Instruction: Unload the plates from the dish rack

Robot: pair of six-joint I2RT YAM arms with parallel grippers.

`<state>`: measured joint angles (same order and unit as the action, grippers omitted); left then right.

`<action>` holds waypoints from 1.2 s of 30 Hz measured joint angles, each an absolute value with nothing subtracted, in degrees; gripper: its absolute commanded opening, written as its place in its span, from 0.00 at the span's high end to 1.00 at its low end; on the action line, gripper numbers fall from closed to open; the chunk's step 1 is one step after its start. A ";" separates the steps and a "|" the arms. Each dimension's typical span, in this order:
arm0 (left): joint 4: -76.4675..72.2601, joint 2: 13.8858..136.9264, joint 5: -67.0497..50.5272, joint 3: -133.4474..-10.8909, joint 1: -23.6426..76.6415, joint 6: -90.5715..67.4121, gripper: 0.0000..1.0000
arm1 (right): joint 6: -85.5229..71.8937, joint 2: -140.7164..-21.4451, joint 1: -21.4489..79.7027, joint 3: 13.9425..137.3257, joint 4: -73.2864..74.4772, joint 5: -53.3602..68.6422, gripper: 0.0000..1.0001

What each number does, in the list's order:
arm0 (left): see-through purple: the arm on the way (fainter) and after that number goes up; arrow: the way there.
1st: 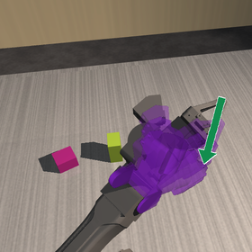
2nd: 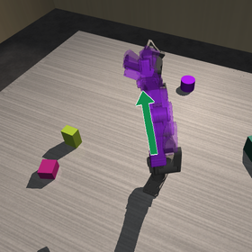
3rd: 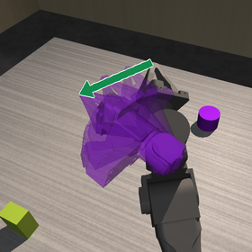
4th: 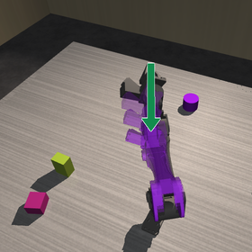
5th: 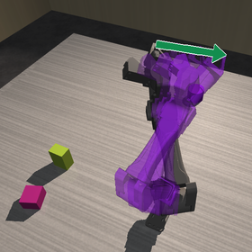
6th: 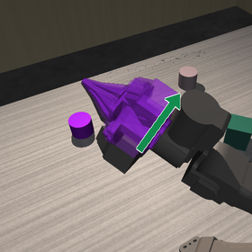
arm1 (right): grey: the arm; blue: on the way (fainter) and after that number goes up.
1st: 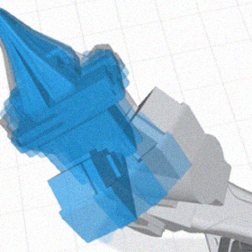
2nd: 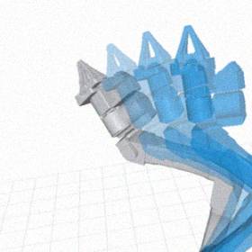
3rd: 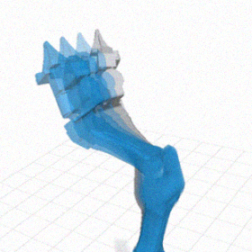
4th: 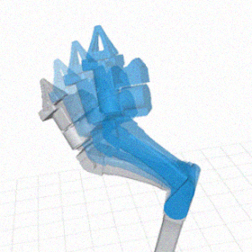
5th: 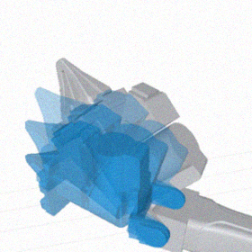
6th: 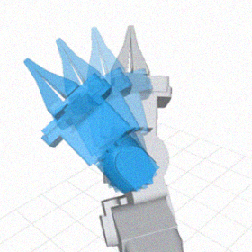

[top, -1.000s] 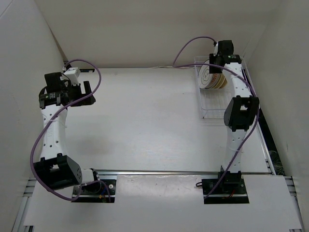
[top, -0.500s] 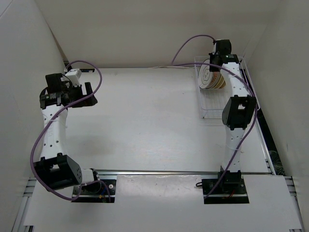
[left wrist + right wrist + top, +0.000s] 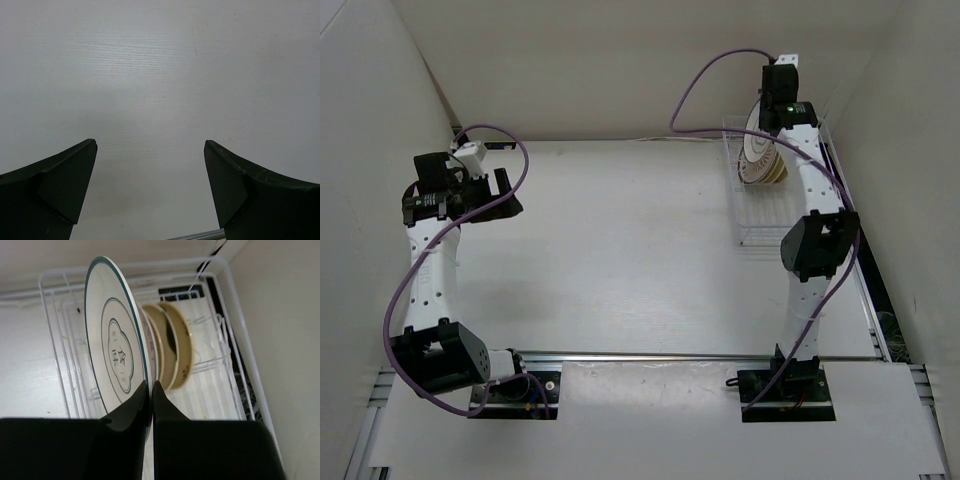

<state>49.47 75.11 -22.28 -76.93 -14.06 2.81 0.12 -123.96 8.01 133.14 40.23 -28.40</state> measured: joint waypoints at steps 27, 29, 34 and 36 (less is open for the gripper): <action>49.98 97.67 -55.81 -85.95 3.36 -4.47 0.02 | -6.22 -94.28 11.46 79.88 51.13 49.32 1.00; 49.28 98.91 -62.54 -85.19 4.47 -6.42 0.04 | -5.80 -94.24 12.60 80.03 51.22 52.53 1.00; 47.81 99.92 -72.62 -81.73 4.71 -9.93 0.07 | -5.34 -95.42 12.99 83.22 50.83 55.48 1.00; 47.46 100.18 -74.24 -80.88 4.78 -10.92 0.07 | -5.34 -96.64 12.99 84.88 50.28 55.88 1.00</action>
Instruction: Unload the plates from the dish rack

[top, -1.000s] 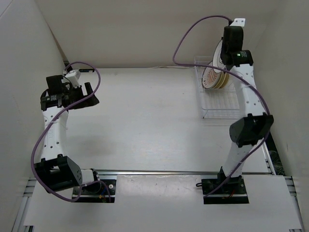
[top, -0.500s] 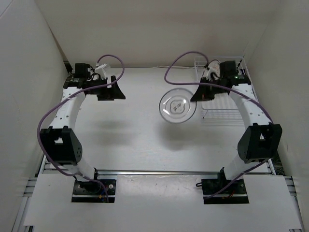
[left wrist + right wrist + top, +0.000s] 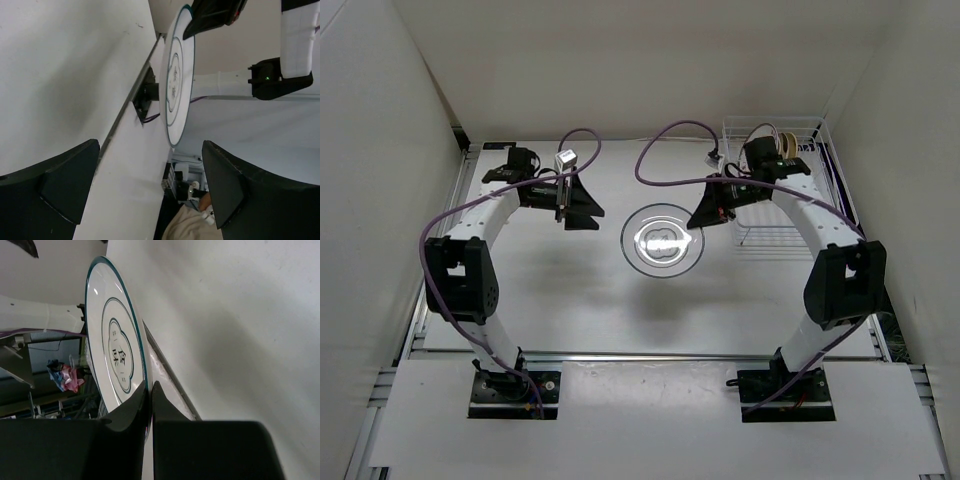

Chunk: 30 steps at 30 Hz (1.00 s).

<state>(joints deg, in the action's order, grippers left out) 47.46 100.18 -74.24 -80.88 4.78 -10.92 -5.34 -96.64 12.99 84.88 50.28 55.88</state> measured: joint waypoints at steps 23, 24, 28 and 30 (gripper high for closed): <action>45.84 101.71 -70.83 -80.16 7.75 -13.19 0.89 | -13.39 -111.85 19.20 99.85 42.89 56.16 1.00; 45.82 101.82 -70.59 -80.16 7.75 -13.19 0.89 | -13.61 -112.03 19.27 100.01 42.78 56.31 1.00; 45.82 101.91 -69.73 -80.16 7.73 -13.15 0.89 | -14.41 -112.25 19.31 100.01 42.24 56.51 1.00; 45.82 101.91 -69.34 -80.16 7.73 -13.15 0.89 | -14.63 -112.25 19.31 100.01 42.11 56.60 1.00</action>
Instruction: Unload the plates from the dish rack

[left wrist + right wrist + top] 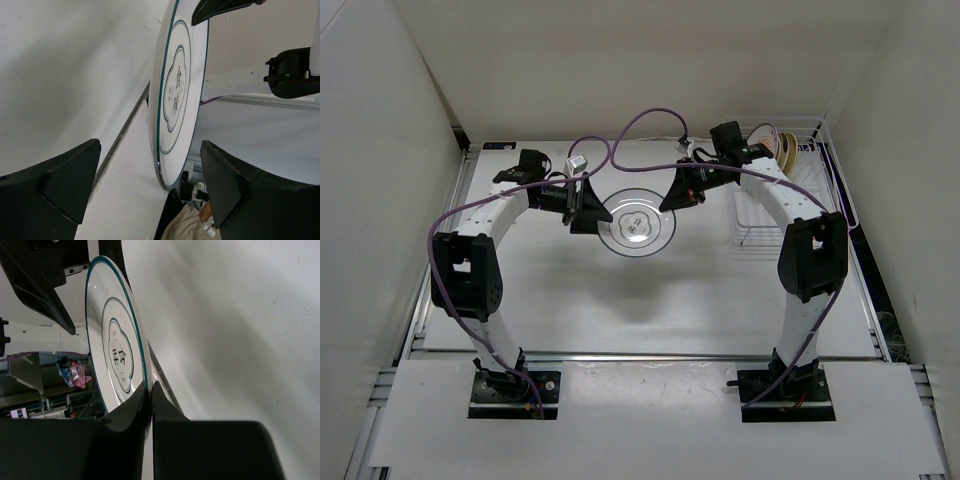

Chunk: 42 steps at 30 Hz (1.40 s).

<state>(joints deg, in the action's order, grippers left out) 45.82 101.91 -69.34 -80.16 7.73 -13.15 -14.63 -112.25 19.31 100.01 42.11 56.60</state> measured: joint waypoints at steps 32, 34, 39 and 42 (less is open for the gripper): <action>45.45 99.92 -58.65 -80.14 7.84 -13.23 0.89 | -9.98 -111.13 20.25 99.96 43.35 36.42 0.24; 44.80 98.67 -54.78 -79.64 8.19 -14.52 0.89 | -8.36 -109.67 20.78 99.96 43.48 31.18 0.24; 44.14 92.40 -43.46 -76.09 7.86 -19.86 0.89 | -2.52 -101.21 20.47 97.03 43.64 21.10 0.19; 43.70 91.39 -39.92 -76.23 6.70 -22.72 0.89 | -0.01 -93.25 19.55 92.66 44.31 17.87 0.19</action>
<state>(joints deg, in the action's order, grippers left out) 43.70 91.39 -39.92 -76.23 6.70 -22.72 -0.01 -93.25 19.55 92.66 44.31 17.87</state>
